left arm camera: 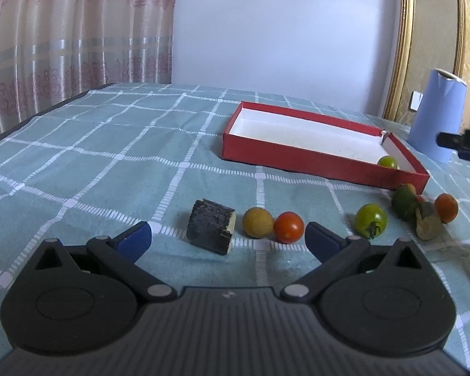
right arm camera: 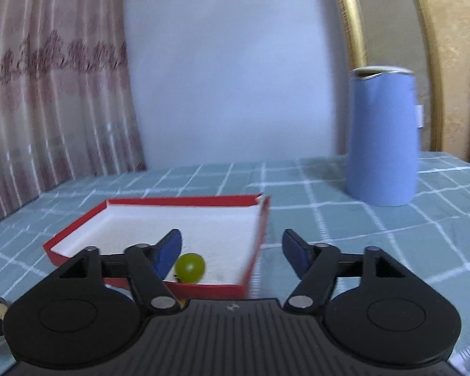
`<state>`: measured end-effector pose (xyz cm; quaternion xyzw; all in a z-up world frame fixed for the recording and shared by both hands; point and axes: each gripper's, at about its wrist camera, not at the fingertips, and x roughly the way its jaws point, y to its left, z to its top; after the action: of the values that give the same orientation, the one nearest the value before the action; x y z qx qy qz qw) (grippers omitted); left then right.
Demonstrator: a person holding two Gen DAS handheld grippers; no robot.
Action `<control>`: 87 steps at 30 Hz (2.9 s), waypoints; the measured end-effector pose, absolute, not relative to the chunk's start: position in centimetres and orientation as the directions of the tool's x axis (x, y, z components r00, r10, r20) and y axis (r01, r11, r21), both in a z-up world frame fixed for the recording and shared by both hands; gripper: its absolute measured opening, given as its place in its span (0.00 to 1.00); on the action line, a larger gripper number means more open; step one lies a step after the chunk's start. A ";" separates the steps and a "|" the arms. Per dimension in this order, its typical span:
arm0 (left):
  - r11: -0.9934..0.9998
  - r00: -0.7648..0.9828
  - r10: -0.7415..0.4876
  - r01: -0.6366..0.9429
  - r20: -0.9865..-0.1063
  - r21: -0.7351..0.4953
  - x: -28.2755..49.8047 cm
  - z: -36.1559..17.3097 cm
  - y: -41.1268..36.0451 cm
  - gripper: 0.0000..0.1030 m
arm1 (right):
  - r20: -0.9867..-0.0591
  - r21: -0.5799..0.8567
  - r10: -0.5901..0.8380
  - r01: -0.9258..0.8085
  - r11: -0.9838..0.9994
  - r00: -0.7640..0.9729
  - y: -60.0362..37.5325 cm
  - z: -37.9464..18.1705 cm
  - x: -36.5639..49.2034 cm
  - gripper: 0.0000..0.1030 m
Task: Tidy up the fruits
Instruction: 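Carry the green tomato into the red tray and open the right gripper, then move the left gripper to the dark wood log piece and grasp it, then carry the log piece over the red tray and open the left gripper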
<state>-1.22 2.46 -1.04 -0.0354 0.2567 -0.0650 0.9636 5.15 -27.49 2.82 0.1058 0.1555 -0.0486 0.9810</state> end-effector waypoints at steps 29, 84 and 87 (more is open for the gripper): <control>0.977 0.922 -0.177 0.208 -0.345 0.053 -7.0 -1.2 4.6 0.93 | -0.278 0.367 -0.014 0.119 0.923 0.961 -31.3 0.3 4.1 0.70; 0.983 0.874 -0.068 0.142 -0.482 0.119 9.1 4.2 -5.2 0.29 | -0.580 -0.021 -0.117 0.129 0.991 0.806 -22.5 -2.3 -0.7 0.80; 0.984 0.875 -0.057 0.132 -0.481 0.123 11.2 4.3 -6.3 0.29 | -0.584 0.010 -0.105 0.137 0.991 0.805 -22.9 -2.4 -0.9 0.82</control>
<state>11.23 -6.32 4.31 0.0762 0.2450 -0.0491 0.9653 -0.86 -22.95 -2.38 0.0256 0.3055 -0.0637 0.9497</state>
